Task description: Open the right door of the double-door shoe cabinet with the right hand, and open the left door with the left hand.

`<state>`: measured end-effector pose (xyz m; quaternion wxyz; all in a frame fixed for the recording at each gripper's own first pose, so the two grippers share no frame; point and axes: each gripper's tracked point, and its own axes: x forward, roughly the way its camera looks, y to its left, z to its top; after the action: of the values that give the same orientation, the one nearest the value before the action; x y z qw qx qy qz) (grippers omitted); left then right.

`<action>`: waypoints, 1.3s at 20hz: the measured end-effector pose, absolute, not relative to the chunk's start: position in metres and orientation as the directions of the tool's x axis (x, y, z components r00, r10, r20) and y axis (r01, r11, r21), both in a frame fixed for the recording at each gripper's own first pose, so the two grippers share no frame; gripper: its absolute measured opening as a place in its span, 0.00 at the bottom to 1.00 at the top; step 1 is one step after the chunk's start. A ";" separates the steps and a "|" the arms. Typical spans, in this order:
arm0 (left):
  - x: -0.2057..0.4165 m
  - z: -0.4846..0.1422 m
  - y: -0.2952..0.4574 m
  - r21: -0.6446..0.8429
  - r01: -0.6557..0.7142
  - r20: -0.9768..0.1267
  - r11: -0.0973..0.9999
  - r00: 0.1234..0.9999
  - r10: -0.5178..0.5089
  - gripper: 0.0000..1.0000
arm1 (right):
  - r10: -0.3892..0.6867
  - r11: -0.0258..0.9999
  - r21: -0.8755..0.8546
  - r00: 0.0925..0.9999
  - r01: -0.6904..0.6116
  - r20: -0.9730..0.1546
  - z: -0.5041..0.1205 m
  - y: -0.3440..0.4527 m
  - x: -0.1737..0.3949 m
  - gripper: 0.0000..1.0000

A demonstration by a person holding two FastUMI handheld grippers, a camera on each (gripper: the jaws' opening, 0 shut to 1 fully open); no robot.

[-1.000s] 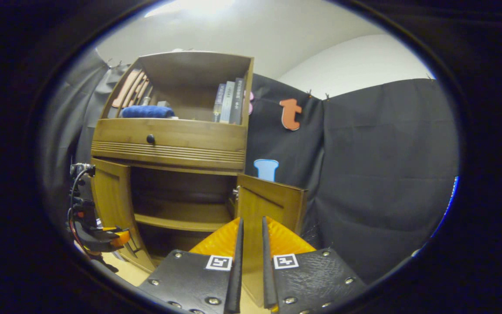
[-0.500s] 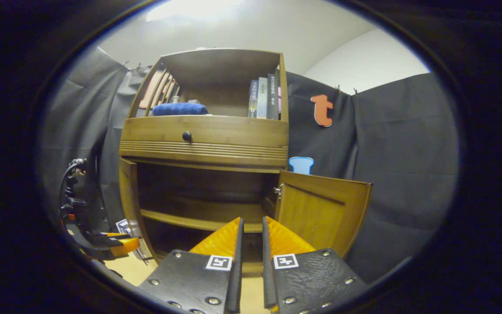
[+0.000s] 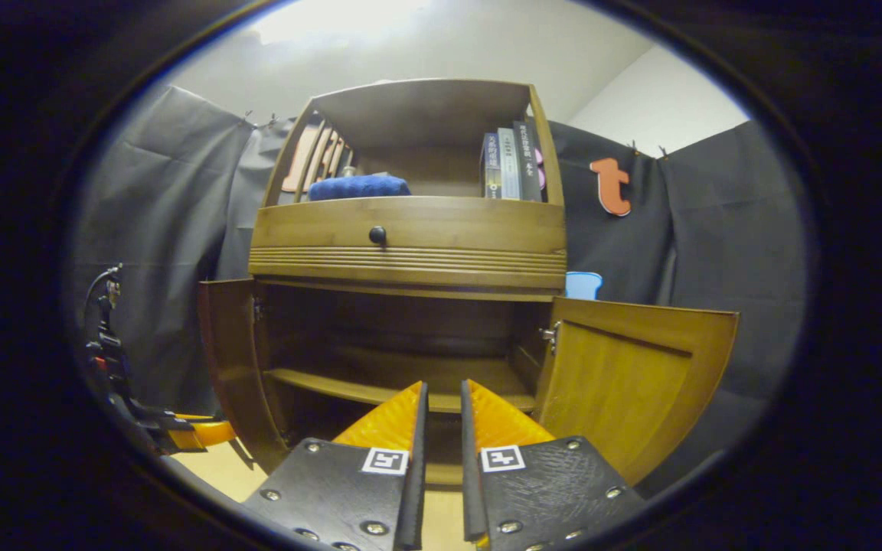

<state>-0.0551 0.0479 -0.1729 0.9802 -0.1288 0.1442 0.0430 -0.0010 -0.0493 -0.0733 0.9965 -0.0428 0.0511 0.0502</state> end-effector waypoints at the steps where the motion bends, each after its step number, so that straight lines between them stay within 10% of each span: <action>1: -0.059 -0.171 0.055 -0.226 -0.136 -0.293 0.964 0.954 0.066 0.31 | 0.112 0.990 -0.075 0.988 -0.120 -0.110 -0.076 -0.044 0.002 0.21; 26: -0.100 -0.144 0.160 -0.055 -0.325 -0.258 0.944 0.918 0.301 0.25 | 0.296 0.954 0.006 0.945 -0.298 -0.136 -0.100 0.021 0.032 0.20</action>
<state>-0.1005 0.1601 -0.1436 0.9781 -0.0483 0.1239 0.1598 0.0323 0.0210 -0.0996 0.9862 -0.0075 0.0676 0.1508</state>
